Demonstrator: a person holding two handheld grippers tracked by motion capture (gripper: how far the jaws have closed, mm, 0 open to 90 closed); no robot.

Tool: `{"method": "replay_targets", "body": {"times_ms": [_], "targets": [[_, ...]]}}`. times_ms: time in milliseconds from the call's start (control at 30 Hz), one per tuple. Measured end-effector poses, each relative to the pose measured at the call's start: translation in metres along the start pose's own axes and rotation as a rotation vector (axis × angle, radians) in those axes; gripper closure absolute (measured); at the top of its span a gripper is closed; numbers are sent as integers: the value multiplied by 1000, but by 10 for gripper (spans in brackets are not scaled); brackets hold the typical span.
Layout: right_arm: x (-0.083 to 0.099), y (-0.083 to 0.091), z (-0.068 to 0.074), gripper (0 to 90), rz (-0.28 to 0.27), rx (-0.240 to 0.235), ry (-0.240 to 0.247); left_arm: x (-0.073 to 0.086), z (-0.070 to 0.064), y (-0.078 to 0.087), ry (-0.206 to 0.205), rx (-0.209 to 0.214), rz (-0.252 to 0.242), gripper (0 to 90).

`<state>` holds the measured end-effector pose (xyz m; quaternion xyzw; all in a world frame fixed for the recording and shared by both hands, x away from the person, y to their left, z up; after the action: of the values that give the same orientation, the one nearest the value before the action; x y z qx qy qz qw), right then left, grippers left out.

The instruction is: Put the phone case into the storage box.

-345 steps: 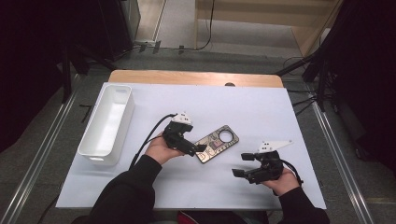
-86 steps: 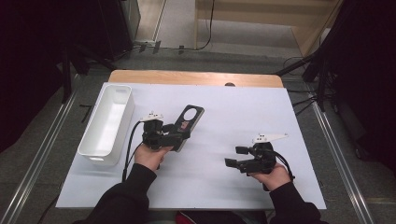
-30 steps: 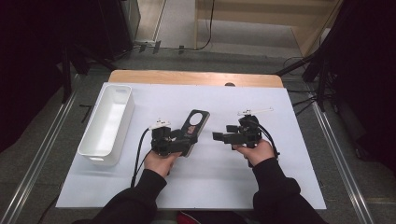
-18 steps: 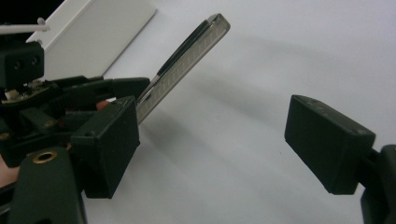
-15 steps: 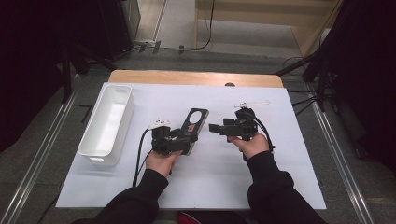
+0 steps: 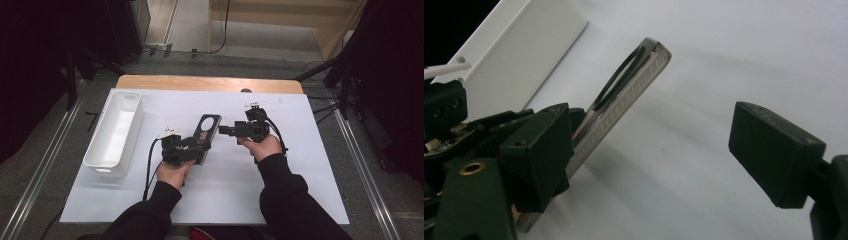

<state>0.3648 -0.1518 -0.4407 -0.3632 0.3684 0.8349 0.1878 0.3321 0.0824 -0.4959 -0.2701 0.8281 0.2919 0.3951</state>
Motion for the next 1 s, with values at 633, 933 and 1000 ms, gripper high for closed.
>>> {"method": "replay_targets", "body": {"times_ms": [633, 933, 1000], "targets": [[-11, -19, 7, 170, 7, -5, -57, -4, 1, -4, -2, -8, -19, 117], [-13, -26, 9, 207, 3, 4, -83, -4, 2, -5, 12, -7, -23, 116], [-12, -29, 9, 208, 7, 4, -89, -4, 2, -5, 17, -8, -21, 116]]}}
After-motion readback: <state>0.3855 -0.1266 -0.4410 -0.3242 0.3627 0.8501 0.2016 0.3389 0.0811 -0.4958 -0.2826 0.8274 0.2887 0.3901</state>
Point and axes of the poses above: each handheld gripper's, and its own axes: y roughly backward along the jaws, x roughly out of its underside, z roughly to its left, the point moved 2 cm from there along -y, roughly forward along the jaws, and after that the axes turned 11 degrees about -z, right-handed, at the moved point
